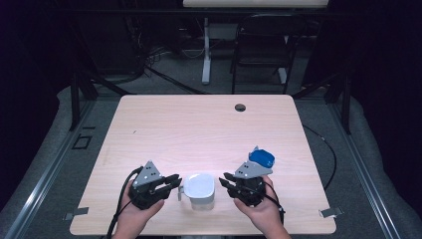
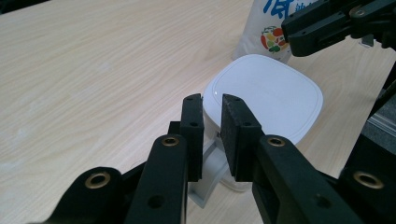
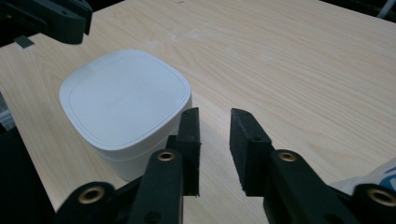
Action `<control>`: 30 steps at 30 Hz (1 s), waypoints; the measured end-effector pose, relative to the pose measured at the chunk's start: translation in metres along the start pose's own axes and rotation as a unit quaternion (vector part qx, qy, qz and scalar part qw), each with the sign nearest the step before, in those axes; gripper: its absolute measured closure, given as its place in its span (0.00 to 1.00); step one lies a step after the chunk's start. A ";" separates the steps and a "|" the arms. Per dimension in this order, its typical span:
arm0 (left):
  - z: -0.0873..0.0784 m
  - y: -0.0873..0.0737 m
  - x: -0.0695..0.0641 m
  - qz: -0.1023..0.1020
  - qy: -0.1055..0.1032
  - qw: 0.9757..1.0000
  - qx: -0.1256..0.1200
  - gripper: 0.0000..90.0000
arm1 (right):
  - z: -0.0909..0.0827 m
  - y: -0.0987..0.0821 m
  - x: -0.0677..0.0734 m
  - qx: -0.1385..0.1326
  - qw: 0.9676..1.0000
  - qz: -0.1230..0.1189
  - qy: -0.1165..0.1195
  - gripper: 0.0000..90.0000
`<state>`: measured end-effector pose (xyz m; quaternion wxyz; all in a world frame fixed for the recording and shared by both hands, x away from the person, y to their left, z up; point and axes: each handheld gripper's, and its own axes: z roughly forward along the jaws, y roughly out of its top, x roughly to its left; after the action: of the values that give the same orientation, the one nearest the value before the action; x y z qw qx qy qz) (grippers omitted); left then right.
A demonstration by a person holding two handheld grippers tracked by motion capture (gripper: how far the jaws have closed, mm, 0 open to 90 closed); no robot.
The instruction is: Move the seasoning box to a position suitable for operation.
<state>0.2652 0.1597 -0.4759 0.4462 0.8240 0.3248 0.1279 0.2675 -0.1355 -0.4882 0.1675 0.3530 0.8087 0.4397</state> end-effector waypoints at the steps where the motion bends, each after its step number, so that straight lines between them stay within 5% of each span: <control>1: 0.000 0.001 0.000 -0.002 -0.002 1.000 -0.003 0.87 | -0.001 0.000 -0.001 -0.003 1.000 0.008 0.004 0.77; 10: 0.005 0.002 -0.004 -0.004 0.000 1.000 -0.002 0.85 | -0.001 -0.002 -0.005 -0.028 0.998 0.050 0.028 0.65; 14: 0.007 0.001 -0.005 0.000 -0.001 1.000 -0.002 0.85 | -0.002 -0.003 -0.001 -0.017 1.000 0.018 0.011 0.70; 19: 0.008 0.001 -0.009 0.004 0.004 1.000 -0.003 0.87 | -0.003 -0.003 0.001 -0.025 1.000 0.018 0.004 0.71; 23: 0.010 0.000 -0.010 0.006 0.006 1.000 0.000 0.87 | -0.004 -0.003 0.002 -0.023 1.000 0.014 0.008 0.86; 30: 0.013 -0.003 -0.009 0.006 0.007 1.000 0.004 0.94 | -0.003 -0.004 0.007 -0.012 1.000 -0.008 0.004 0.97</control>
<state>0.2634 0.1463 -0.4854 0.4397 0.8269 0.3235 0.1348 0.2590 -0.1344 -0.4896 0.1723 0.3426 0.8071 0.4488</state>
